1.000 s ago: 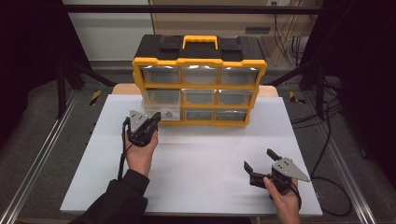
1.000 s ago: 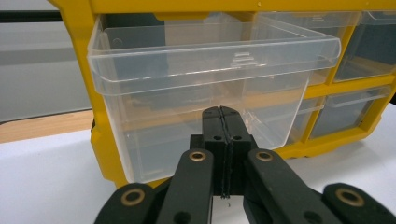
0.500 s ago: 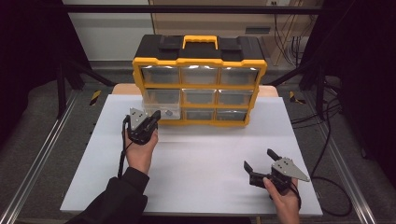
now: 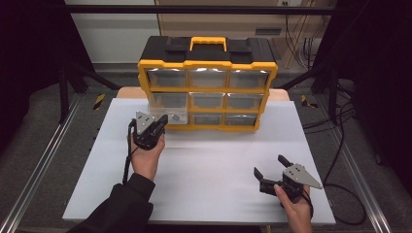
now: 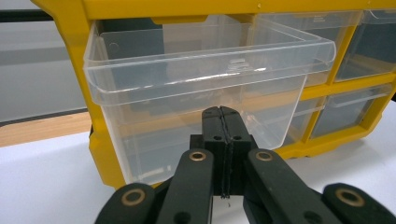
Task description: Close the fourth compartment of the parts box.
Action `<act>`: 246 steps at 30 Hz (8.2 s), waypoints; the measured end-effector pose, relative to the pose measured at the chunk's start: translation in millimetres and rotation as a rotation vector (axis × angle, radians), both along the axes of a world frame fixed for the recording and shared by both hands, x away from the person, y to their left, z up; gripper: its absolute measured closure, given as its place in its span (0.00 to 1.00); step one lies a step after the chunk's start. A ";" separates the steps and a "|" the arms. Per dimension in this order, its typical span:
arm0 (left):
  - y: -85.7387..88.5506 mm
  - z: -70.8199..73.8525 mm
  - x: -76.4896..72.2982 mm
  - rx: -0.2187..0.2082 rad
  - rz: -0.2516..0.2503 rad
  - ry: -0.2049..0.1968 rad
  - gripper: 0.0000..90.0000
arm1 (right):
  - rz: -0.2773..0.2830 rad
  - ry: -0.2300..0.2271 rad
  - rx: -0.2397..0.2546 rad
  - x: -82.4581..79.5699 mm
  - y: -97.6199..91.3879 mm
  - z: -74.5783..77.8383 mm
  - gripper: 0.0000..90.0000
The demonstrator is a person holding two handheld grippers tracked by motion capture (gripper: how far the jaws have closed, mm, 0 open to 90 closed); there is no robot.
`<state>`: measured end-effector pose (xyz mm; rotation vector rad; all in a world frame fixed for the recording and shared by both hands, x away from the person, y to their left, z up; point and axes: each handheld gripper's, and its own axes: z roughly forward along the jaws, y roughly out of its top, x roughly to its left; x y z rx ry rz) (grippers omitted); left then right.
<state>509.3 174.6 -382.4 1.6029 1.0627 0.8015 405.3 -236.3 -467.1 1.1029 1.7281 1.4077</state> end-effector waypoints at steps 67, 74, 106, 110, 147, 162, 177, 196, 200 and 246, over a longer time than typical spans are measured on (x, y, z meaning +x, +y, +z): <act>-4.7 3.6 28.2 0.027 0.005 0.008 1.00 | -0.004 -0.001 0.000 0.4 -0.5 -0.1 0.02; -5.0 3.9 31.7 0.030 0.010 0.007 1.00 | -0.003 -0.002 -0.004 0.1 -0.2 -0.1 0.02; -5.4 2.5 44.9 0.046 0.018 0.010 1.00 | -0.007 0.010 0.001 0.0 -0.7 -0.4 0.02; -6.2 2.6 47.3 0.045 0.019 0.009 1.00 | -0.004 0.007 -0.003 0.3 -0.7 -0.7 0.02; -8.6 3.2 60.1 0.055 0.027 0.009 1.00 | -0.002 0.009 0.000 0.7 -1.1 -1.0 0.02; -12.7 4.0 64.3 0.061 0.022 0.007 1.00 | -0.005 0.009 0.003 0.8 -1.5 -1.1 0.02; -16.0 5.0 67.7 0.060 0.023 0.002 1.00 | -0.006 0.011 0.004 0.8 -1.8 -1.4 0.02; -20.3 3.9 70.8 0.061 0.018 -0.014 1.00 | -0.008 0.010 0.002 1.4 -2.3 -1.9 0.02; -20.6 3.4 70.8 0.065 0.020 -0.018 1.00 | -0.004 0.010 -0.001 1.6 -2.3 -2.1 0.02; -19.1 18.9 50.5 0.056 -0.007 -0.020 1.00 | -0.004 0.016 0.010 2.8 -1.9 -3.5 0.02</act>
